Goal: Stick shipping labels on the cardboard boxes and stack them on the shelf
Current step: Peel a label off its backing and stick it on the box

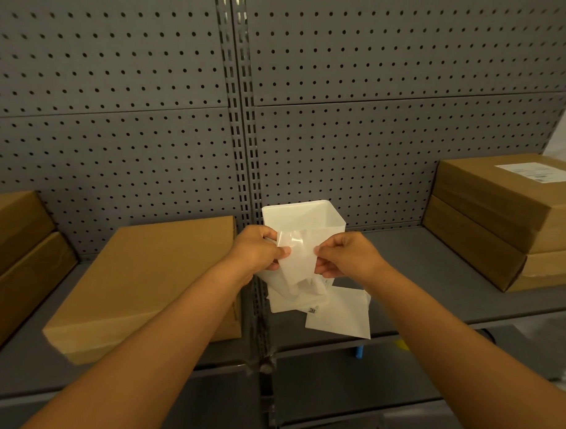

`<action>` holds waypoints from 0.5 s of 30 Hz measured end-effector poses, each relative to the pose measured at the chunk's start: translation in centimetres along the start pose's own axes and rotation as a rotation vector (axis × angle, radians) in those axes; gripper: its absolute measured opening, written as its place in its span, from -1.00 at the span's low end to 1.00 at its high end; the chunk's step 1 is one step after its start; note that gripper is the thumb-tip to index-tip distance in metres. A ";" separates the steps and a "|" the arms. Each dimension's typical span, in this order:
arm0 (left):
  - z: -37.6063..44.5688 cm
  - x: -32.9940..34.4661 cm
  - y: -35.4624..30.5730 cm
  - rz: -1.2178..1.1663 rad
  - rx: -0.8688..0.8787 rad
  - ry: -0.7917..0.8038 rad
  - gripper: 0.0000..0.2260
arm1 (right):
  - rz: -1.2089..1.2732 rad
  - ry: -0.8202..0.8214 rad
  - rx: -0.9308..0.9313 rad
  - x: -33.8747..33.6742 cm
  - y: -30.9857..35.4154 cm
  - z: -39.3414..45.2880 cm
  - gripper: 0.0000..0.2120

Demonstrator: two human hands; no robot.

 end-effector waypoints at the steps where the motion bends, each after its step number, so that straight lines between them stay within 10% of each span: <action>1: 0.0 -0.1 0.0 0.013 0.003 -0.004 -0.82 | -0.005 0.000 0.000 0.0 0.0 0.0 -0.85; 15: 0.6 -2.8 0.0 0.141 0.044 -0.076 -0.88 | 0.033 0.001 0.101 -1.8 -2.2 0.2 -0.84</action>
Point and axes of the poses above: each hand's wrist, its own z-axis towards the middle knuckle, its own x-axis out of the palm, y = z × x, the point moved 9 cm from there along z, towards the middle knuckle, and after that the axes turned 10 degrees about -z, right-handed, at the moved point
